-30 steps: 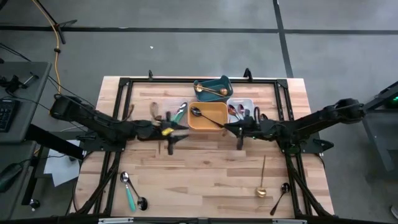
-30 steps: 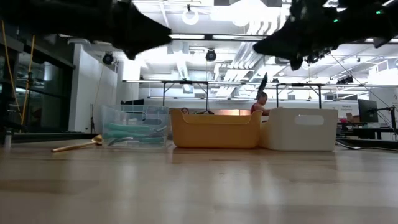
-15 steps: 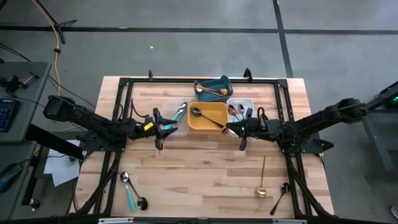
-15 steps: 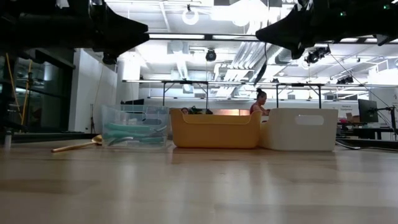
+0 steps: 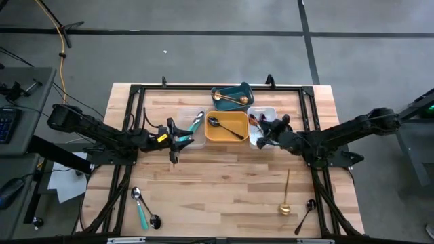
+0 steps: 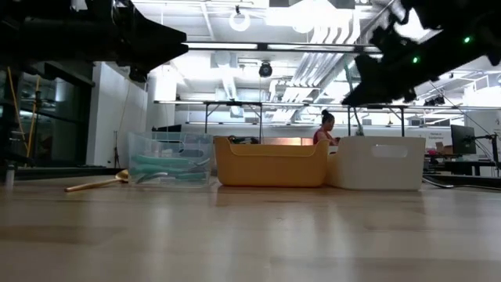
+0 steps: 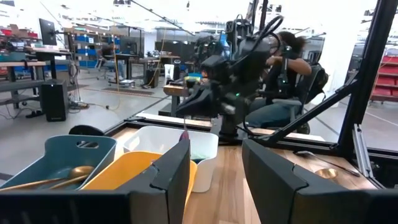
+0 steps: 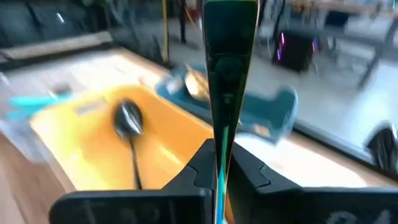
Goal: Sort silverware by color (type)
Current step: Put the distorted-color spoon into the white bin
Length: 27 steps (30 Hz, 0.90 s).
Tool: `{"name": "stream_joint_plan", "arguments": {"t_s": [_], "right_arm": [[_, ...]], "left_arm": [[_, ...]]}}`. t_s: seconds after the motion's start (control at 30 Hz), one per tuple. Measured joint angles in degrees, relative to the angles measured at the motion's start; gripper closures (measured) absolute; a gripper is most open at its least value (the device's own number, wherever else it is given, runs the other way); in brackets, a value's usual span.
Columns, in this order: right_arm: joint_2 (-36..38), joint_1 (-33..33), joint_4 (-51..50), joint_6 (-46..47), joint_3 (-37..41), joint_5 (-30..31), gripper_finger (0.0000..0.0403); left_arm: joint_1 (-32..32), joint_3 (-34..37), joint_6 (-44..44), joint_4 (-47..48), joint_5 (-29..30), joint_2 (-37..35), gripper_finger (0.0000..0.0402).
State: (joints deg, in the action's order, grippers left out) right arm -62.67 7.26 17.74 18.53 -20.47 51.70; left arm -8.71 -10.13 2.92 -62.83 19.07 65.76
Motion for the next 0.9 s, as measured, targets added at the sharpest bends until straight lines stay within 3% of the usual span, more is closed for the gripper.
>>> {"name": "stream_joint_plan", "arguments": {"t_s": [0.17, 0.3, 0.67, 0.9], "right_arm": [[0.0, -4.5, -18.6, 11.4, -3.6, -6.9, 0.0393], [0.0, -5.4, -26.9, 17.4, -5.1, -10.3, 0.0393], [0.0, -5.4, -28.7, 21.1, -5.4, -13.0, 0.0391], [0.0, -5.4, -28.7, 21.3, -5.4, -12.9, 0.0337]], "left_arm": [[0.0, 0.0, 0.0, 0.0, 0.0, 0.0, 0.0261], [0.0, 0.0, 0.0, 0.0, 0.0, 0.0, 0.0261], [0.0, 0.0, 0.0, 0.0, 0.0, 0.0, 0.0261], [0.0, 0.0, 0.0, 0.0, 0.0, 0.0, 0.0261]]}}
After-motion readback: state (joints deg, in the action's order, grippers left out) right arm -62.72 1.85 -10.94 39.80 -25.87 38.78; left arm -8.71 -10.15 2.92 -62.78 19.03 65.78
